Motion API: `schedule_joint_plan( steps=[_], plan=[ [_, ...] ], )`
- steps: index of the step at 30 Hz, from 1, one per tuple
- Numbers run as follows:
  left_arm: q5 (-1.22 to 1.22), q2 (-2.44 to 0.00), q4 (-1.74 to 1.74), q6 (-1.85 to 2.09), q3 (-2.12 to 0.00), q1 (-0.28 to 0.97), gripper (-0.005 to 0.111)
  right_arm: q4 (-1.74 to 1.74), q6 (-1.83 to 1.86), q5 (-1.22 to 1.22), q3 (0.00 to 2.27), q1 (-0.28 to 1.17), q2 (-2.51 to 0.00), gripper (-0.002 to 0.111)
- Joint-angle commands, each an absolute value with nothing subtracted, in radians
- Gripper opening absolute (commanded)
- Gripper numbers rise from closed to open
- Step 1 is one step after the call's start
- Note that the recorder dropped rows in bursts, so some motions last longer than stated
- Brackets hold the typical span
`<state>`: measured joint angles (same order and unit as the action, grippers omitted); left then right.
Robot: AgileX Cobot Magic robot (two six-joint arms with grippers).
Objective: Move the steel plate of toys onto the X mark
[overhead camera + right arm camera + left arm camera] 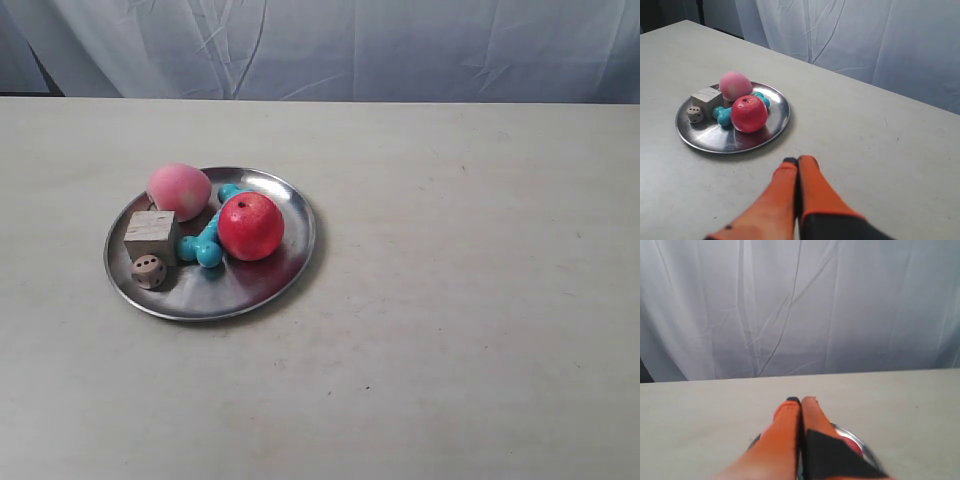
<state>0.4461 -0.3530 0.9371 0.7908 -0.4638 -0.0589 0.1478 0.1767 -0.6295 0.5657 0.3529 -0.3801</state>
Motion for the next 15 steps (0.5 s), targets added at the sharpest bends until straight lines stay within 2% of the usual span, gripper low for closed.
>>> schedule_joint_plan(
  steps=[1, 9, 15],
  plan=[
    [0.382, -0.346, 0.966, 0.785, -0.459, -0.031, 0.0, 0.139, 0.184, -0.635, 0.561, 0.357, -0.374, 0.0],
    [0.388, -0.346, 0.991, 0.785, -0.459, 0.017, 0.0, 0.144, 0.184, -0.634, 0.561, 0.351, -0.374, 0.0],
    [0.388, -0.346, 0.989, 0.788, -0.459, 0.017, 0.0, 0.194, 0.184, -0.634, 0.561, 0.251, -0.349, 0.0]
  ],
)
